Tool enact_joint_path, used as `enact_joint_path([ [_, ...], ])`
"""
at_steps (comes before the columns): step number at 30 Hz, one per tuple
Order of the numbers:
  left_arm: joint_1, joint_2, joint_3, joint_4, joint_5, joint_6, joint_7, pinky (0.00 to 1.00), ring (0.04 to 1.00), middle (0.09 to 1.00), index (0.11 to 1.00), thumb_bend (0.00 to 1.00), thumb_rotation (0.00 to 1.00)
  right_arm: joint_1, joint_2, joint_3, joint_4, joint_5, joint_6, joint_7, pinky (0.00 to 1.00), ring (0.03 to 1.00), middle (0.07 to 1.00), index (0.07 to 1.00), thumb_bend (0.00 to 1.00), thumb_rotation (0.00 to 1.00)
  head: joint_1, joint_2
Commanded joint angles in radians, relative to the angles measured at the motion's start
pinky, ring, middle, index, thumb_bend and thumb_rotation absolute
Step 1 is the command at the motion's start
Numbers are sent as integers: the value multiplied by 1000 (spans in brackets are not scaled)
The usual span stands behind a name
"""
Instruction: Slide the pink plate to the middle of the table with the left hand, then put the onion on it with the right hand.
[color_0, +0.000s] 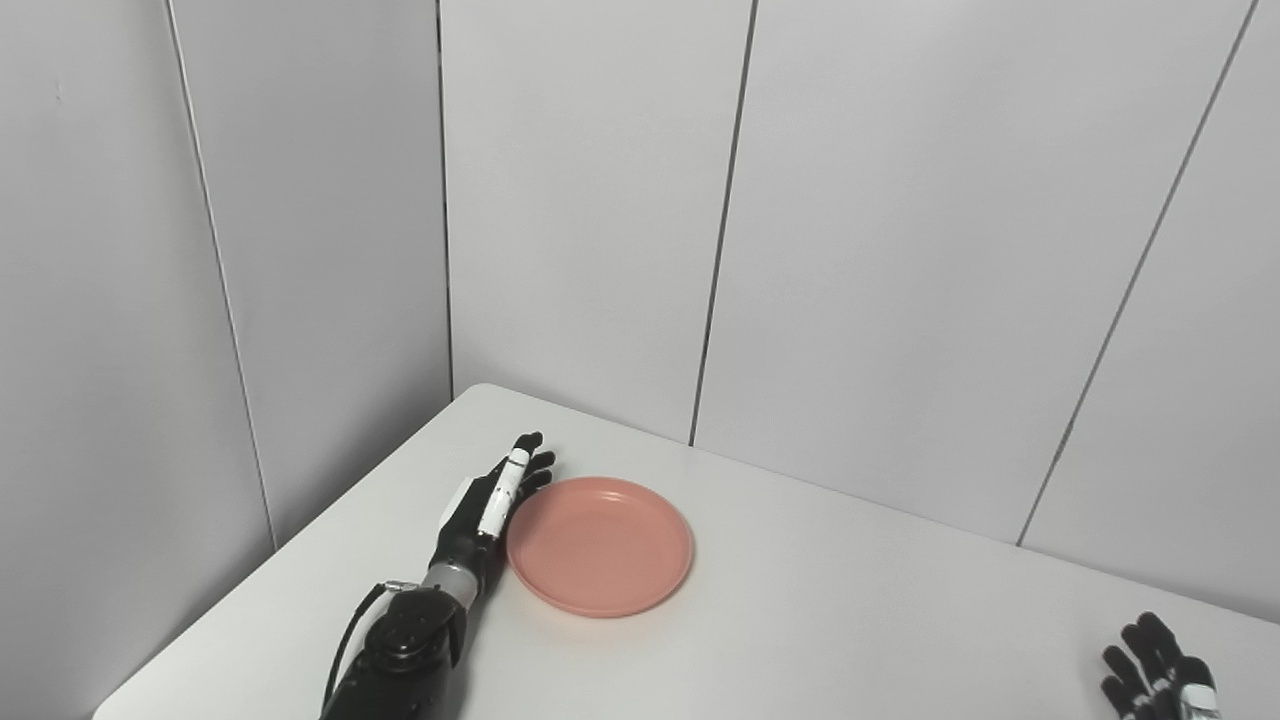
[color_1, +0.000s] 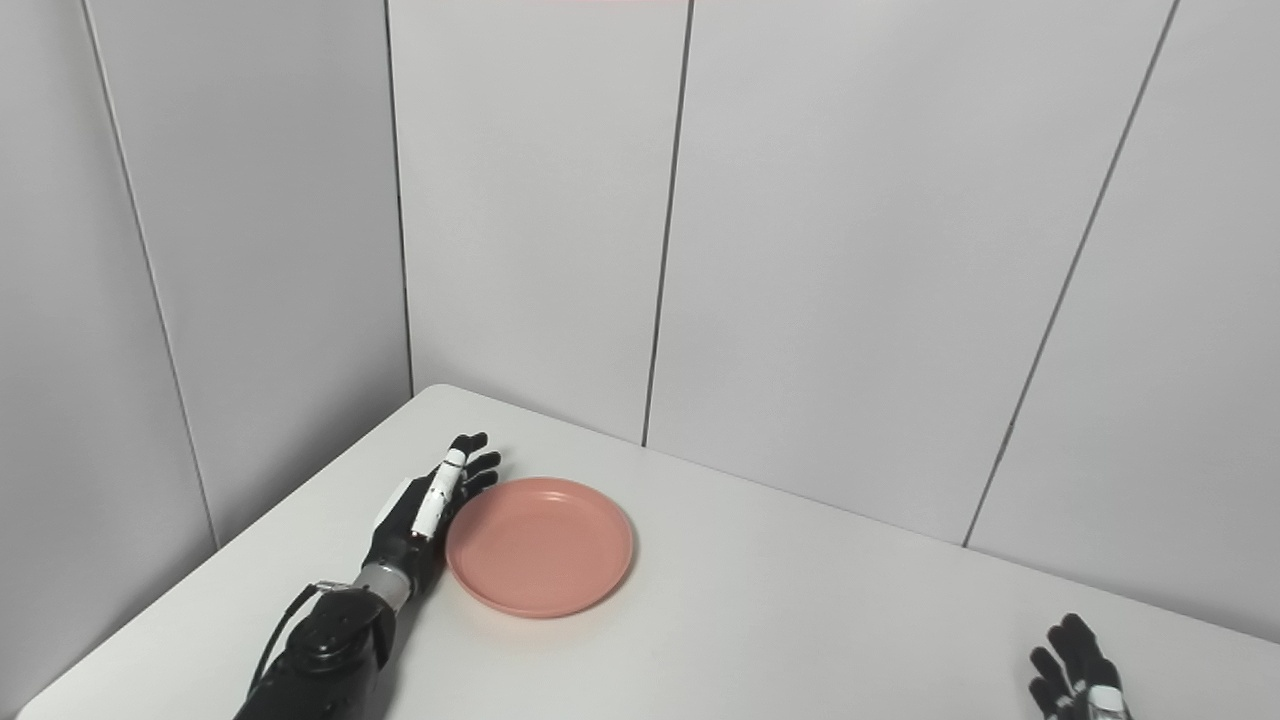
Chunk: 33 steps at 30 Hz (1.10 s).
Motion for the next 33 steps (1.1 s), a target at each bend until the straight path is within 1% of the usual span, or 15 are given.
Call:
enact_joint_path([
  [1,-32,-20,-26,-8,-3,2,-37,909,887,882,888,544,1000,-33,2,3,-44,1,10,-2,972,949,945,938,418,877,-3,2],
  [9,-30,-43,-60,11,5,-13,-47,913,890,880,886,546,1000,-34,6,5,-48,-1,17,-9,976,951,944,938,425,879,-8,1],
  [13,-33,-54,-70,2,5,-3,-46,924,894,881,886,550,1000,-35,6,7,-50,-7,20,-15,977,951,945,938,433,882,-9,2],
  [23,-40,-92,-91,-19,19,4,-22,917,892,879,884,521,1000,-40,6,9,-40,-1,7,-14,988,957,948,945,421,889,-23,3],
  [27,-44,-116,-97,-21,15,6,-13,929,898,882,886,517,1000,-43,12,7,-27,5,-4,-13,999,972,960,955,421,875,-43,5],
  [31,-48,-141,-105,-19,18,7,-5,937,901,883,887,524,1000,-53,12,2,29,4,-48,-5,1000,991,976,972,406,857,-93,16],
  [33,-49,-151,-110,-20,19,10,-4,943,906,887,893,529,1000,-57,11,2,56,5,-69,3,1000,987,971,971,420,846,-114,21],
])
